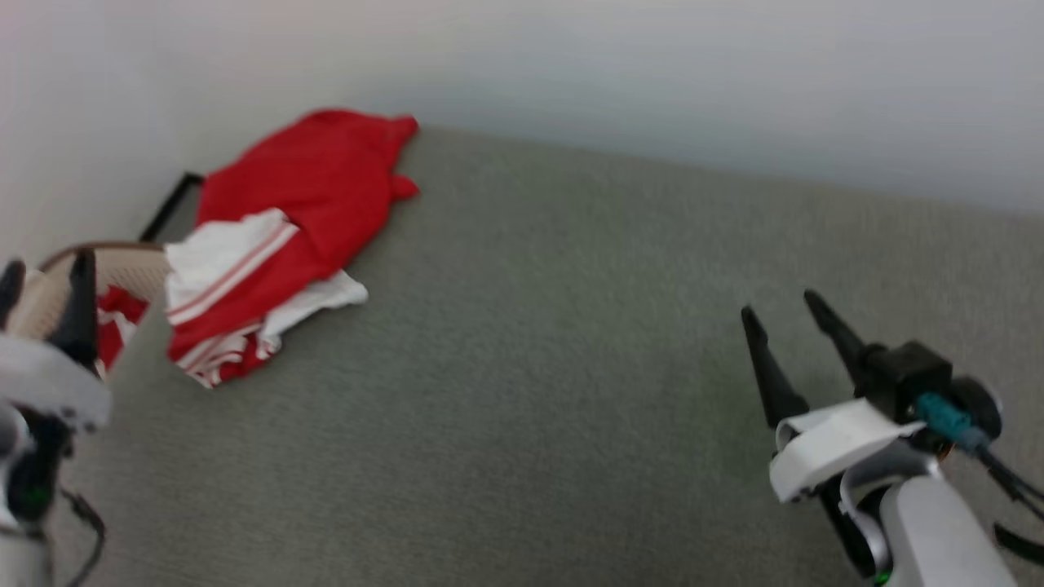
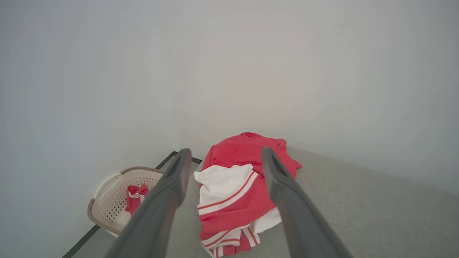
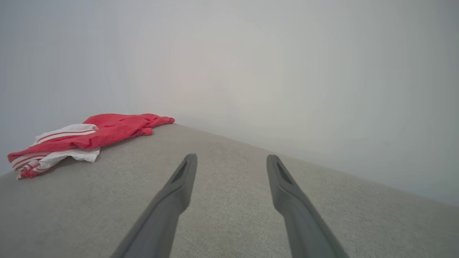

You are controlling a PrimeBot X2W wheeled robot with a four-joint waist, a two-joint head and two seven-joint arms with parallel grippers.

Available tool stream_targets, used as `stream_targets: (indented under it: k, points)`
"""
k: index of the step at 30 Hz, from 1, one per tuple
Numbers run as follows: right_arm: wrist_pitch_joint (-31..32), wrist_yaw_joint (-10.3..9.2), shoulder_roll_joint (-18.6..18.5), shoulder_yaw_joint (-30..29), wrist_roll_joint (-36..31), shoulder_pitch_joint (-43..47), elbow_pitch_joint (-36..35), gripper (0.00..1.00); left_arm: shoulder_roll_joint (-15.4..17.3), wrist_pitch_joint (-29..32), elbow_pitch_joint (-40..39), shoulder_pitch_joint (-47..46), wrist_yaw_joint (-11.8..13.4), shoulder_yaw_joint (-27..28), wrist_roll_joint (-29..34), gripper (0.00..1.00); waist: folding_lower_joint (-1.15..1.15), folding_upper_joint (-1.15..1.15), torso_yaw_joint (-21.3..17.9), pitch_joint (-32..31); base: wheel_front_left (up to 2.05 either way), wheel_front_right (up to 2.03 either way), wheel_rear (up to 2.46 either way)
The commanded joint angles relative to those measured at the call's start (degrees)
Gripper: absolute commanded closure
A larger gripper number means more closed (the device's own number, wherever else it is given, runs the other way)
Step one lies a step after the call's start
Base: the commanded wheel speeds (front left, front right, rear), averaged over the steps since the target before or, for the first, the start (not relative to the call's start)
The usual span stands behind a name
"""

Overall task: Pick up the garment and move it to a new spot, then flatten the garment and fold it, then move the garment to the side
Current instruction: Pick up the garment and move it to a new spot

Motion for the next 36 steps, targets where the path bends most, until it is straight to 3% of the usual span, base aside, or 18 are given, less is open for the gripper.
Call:
stream_targets:
  k: [1,12,20,34,35,36]
  points:
    - [0.70,-0.08,-0.53,-0.20,-0.65,-1.53,-1.38,0.00,1.13,1.97,2.95,-3.23,-0.53,-0.62,-1.30,0.00,0.00,0.00,-4.97,9.24,0.00,0.00,0.00]
    - [3.65,-0.08,-1.65,-1.41,-2.40,-4.02,-7.74,0.00,5.96,7.63,20.90,-20.36,-1.37,-4.13,-6.32,0.00,0.00,0.00,-8.02,18.91,0.00,0.00,0.00]
    - [6.18,-0.08,-2.29,-2.29,-2.59,-4.30,-12.30,0.00,8.66,11.50,35.67,-28.71,-1.56,-8.67,-5.76,0.00,0.00,0.00,-9.44,23.23,0.00,0.00,0.00]
    - [10.13,-0.08,-2.53,-3.56,-3.25,-3.50,-17.39,0.00,6.08,14.84,51.92,-34.73,-1.50,-16.58,-6.43,0.00,0.00,0.00,-9.08,26.00,0.00,0.00,0.00]
    - [10.21,-0.08,-2.55,-3.58,-3.20,-3.52,-17.44,0.00,5.99,14.57,52.52,-34.96,-1.50,-16.88,-6.68,0.54,0.00,0.00,-8.98,25.94,0.00,0.00,0.00]
    - [10.27,-0.08,-2.57,-3.72,-3.16,-3.45,-17.39,0.00,5.83,13.95,52.96,-35.14,-1.50,-16.91,-7.25,0.85,0.00,0.00,-8.82,25.75,0.00,0.00,0.00]
